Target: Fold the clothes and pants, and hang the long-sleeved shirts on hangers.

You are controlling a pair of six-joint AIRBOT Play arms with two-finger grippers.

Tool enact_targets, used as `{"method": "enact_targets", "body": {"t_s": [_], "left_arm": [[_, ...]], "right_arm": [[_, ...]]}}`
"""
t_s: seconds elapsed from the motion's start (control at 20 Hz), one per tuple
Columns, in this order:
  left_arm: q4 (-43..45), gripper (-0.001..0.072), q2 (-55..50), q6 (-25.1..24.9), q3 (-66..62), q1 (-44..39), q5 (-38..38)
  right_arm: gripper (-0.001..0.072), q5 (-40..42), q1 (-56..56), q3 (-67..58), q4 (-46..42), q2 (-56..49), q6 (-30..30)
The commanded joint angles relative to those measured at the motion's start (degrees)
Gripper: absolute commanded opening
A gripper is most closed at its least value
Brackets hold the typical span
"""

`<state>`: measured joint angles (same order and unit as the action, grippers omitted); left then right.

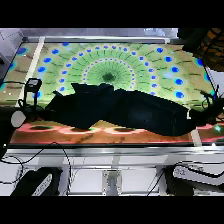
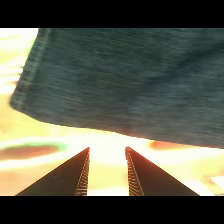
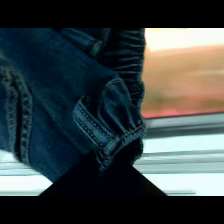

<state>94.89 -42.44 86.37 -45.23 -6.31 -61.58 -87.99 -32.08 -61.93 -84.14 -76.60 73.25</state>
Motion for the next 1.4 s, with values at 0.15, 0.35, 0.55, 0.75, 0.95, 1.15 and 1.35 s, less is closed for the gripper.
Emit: {"method": "enact_targets", "body": {"t_s": [0.15,0.35,0.55,0.75,0.95,1.15,1.35], "left_arm": [[-12.76,0.0282,-6.99,-6.60,-0.04,0.11,1.70],[-13.84,0.0252,-16.15,-5.42,-4.13,3.74,14.75],[-19.54,0.0291,-32.04,-7.43,-17.40,9.01,13.73],[-18.62,0.0301,-45.22,-7.37,-30.25,9.79,6.40],[-18.08,0.0300,-52.02,-7.26,-34.07,10.95,4.74],[-12.81,0.0300,-54.29,-6.69,-34.10,13.51,2.71],[-13.00,0.0300,-54.29,-6.71,-34.10,15.37,3.48]], "right_arm": [[0.0377,5.05,-7.28,6.84,-0.85,0.85,-0.46],[0.0377,5.18,-7.65,2.64,1.88,0.90,-0.33],[0.0377,5.01,-7.65,-0.11,2.01,0.90,-0.22],[0.0377,5.03,-7.65,-0.07,4.79,0.87,-0.17],[0.0377,5.09,-7.52,-0.07,8.55,0.70,0.17],[0.0377,5.11,-7.52,-0.07,9.16,0.70,0.17],[0.0377,5.22,-7.52,-0.07,9.66,0.70,0.17]]}}
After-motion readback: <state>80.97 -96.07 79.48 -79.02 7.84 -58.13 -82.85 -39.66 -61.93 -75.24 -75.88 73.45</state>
